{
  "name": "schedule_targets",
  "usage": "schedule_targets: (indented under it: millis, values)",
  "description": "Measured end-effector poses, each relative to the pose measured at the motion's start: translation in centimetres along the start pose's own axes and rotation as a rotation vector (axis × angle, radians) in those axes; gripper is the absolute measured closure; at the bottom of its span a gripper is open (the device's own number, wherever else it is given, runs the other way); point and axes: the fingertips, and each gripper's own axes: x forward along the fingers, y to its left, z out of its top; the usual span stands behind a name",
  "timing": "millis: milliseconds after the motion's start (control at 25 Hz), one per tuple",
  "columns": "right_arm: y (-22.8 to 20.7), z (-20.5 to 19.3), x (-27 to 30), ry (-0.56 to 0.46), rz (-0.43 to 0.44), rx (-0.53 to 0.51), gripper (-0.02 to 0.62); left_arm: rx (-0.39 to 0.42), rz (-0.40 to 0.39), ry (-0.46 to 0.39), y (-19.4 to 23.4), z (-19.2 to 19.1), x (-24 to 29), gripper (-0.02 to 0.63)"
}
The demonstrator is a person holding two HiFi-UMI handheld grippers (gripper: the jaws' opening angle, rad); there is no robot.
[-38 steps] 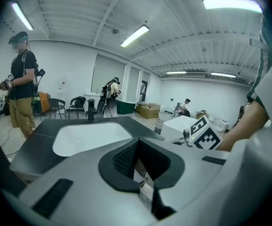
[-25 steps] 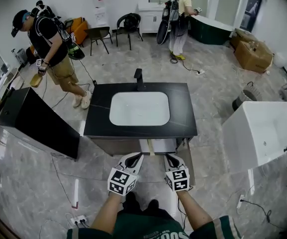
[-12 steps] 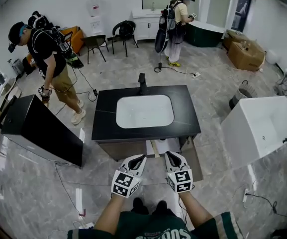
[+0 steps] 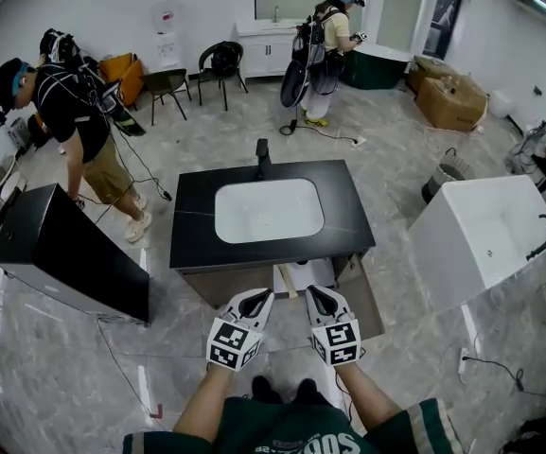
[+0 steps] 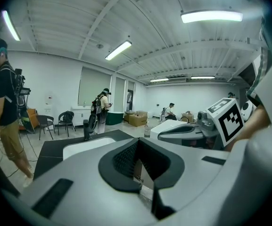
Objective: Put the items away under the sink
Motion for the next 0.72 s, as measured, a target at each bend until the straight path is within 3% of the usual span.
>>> schedule_targets:
  millis: [720]
  values:
    - [1.2,-1.1,-1.0,0.019,-0.059,0.048,0.552,-0.007,-0.068,0.013,-0.7,-1.2,-1.1,0.597]
